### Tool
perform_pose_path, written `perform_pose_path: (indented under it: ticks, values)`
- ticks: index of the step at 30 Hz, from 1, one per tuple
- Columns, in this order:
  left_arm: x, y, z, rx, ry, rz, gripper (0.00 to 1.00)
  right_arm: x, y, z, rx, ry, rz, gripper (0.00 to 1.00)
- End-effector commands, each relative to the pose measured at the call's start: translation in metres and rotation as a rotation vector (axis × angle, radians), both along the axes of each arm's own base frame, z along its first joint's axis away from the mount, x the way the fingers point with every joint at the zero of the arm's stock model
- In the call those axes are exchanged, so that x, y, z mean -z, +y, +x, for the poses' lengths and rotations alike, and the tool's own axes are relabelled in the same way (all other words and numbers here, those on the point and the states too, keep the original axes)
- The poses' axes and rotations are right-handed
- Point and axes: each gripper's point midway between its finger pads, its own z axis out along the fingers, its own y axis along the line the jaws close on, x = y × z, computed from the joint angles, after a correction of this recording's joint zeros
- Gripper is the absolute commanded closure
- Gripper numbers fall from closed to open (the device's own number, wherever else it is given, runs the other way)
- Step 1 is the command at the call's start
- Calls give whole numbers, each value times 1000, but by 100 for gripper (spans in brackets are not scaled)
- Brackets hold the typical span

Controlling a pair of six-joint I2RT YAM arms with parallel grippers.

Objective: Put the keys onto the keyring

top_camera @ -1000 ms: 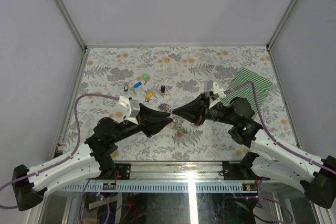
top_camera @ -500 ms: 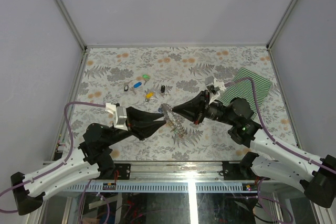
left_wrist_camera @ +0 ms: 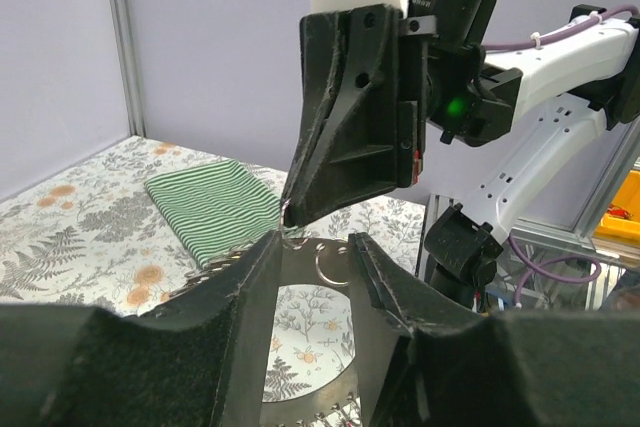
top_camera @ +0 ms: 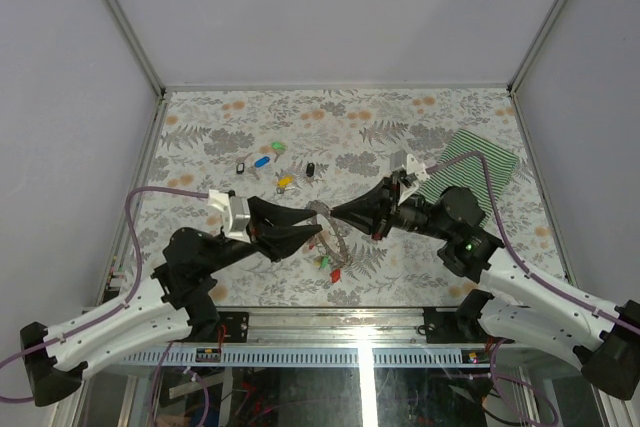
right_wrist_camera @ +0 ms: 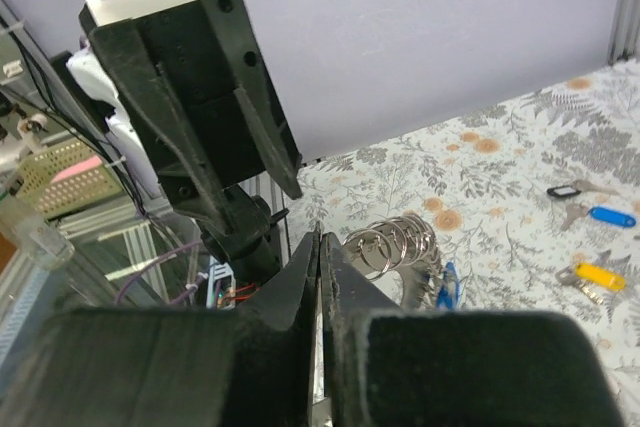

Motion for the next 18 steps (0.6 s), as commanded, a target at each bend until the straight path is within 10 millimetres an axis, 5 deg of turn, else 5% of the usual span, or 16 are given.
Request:
perform_pose_path:
  ticks: [1,7,12,18]
  values:
    - [-19,-2,-2,8,-35,-13,66,-53,-9,-17,-32,-283,116,100]
    - [-11,-5,-8,45,-50,33,67,-62,-10,-11,5,-308,116,100]
    - [-3,6,-7,-12,-223,116,61,-74,-13,4,86,-210,100,100]
    - [-8,16,17,-170,-452,292,54,-80,-13,11,113,-104,92,100]
